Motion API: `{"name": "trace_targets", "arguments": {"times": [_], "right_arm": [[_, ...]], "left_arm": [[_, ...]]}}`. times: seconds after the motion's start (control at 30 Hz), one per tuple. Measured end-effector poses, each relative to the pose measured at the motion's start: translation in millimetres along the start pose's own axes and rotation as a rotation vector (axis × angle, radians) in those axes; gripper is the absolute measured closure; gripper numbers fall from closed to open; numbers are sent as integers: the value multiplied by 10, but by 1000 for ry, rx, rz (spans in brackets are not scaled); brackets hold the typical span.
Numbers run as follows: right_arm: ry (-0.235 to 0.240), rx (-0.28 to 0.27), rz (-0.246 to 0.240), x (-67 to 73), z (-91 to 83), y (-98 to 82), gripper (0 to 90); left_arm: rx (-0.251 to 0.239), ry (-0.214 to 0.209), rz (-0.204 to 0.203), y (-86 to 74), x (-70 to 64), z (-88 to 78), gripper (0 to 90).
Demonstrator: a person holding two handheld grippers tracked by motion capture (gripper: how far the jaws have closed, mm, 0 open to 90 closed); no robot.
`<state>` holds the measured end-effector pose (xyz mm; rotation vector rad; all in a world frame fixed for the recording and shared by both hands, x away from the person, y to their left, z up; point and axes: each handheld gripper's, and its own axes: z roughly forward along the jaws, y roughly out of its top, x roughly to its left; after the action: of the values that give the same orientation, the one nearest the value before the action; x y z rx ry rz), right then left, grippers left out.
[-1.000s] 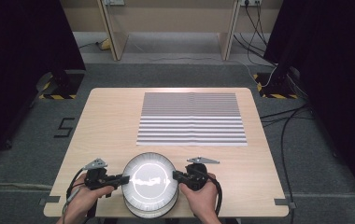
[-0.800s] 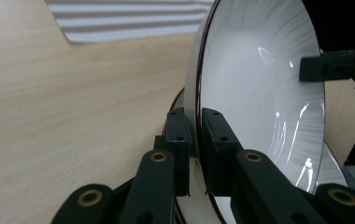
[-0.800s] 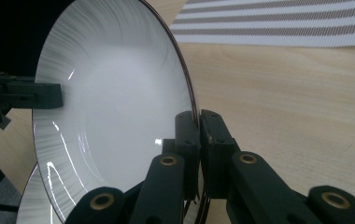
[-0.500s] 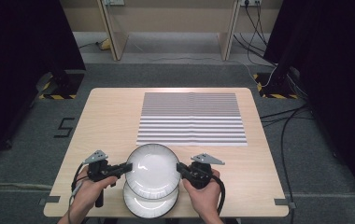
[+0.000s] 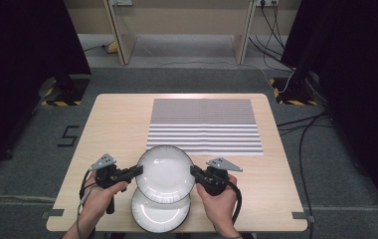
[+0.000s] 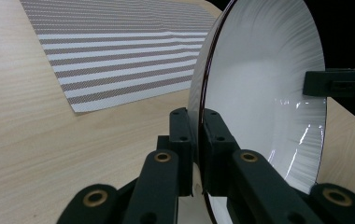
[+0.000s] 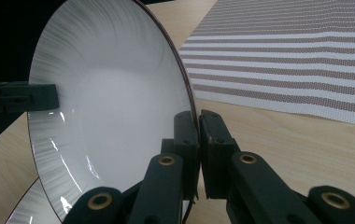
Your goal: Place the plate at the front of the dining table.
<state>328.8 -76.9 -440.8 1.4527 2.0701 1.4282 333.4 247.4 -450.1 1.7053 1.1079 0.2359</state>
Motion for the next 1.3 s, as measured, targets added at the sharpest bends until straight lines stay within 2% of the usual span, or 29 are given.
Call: {"name": "trace_targets", "arguments": {"times": [0.77,1.3], "right_arm": [[-40,-53,3,-121,-54,124,861],[-73,-84,3,-202,-84,242,860]], "left_arm": [[-17,-15,51,233,-47,173,839],[-30,-17,69,404,-83,313,841]]}}
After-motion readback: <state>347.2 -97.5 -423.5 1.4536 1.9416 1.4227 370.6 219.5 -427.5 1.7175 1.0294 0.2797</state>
